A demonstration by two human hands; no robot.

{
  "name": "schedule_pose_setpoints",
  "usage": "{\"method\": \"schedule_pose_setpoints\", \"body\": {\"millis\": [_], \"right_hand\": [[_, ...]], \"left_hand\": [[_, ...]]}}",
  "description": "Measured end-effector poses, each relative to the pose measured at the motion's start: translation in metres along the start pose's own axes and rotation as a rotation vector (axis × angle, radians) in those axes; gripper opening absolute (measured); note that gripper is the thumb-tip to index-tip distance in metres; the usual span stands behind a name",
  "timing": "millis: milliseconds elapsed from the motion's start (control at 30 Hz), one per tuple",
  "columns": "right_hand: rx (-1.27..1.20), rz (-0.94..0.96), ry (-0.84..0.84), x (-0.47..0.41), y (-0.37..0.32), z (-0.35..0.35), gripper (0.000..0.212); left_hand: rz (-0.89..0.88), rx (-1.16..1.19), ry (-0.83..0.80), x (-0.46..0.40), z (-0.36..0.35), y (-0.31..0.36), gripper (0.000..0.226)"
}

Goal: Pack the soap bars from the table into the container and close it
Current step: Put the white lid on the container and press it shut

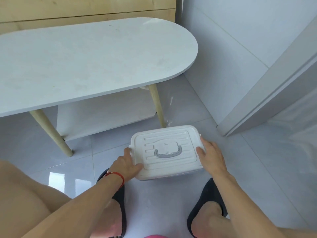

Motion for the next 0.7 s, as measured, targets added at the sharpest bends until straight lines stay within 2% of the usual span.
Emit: {"method": "schedule_pose_setpoints", "body": {"millis": [67, 133, 200, 233, 300, 367, 400, 500, 600, 700], "right_hand": [[0.005, 0.018, 0.032, -0.003, 0.004, -0.003, 0.047], [-0.101, -0.036, 0.039, -0.006, 0.006, -0.001, 0.040], [-0.247, -0.106, -0.005, -0.009, 0.008, -0.003, 0.038], [-0.309, -0.134, -0.028, -0.011, 0.010, -0.004, 0.040], [-0.412, -0.185, -0.117, -0.011, 0.010, -0.008, 0.047], [-0.476, -0.242, -0.219, -0.010, 0.012, -0.015, 0.059], [-0.514, -0.281, -0.260, -0.010, 0.015, -0.019, 0.063], [-0.647, -0.397, -0.328, -0.013, 0.032, -0.030, 0.055], [-0.762, -0.482, -0.435, -0.010, 0.046, -0.038, 0.042], [-0.842, -0.476, -0.395, -0.011, 0.047, -0.035, 0.030]], "left_hand": [[0.010, -0.105, -0.067, 0.000, -0.005, -0.002, 0.076], [0.039, -0.196, -0.127, 0.001, -0.008, -0.001, 0.080], [0.025, -0.341, -0.065, 0.003, -0.003, 0.007, 0.093], [-0.058, -0.437, 0.034, 0.002, 0.002, 0.021, 0.097], [-0.369, -0.538, 0.175, 0.003, 0.001, 0.069, 0.095], [-0.647, -0.538, 0.066, 0.000, -0.022, 0.113, 0.084], [-0.705, -0.545, -0.028, -0.005, -0.035, 0.126, 0.081], [-0.684, -0.636, -0.224, -0.018, -0.068, 0.135, 0.083], [-0.654, -0.712, -0.239, -0.022, -0.076, 0.137, 0.085], [-0.636, -0.709, -0.233, -0.023, -0.077, 0.138, 0.086]]}}
Point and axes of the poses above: each hand's wrist, its own x-axis away from the middle knuckle, its own z-axis out of the back of the hand, y = z × x, the point moved 6 cm from there along -x, towards the middle knuckle, and after that the axes turned 7 degrees about -z, right-handed, at the moved point
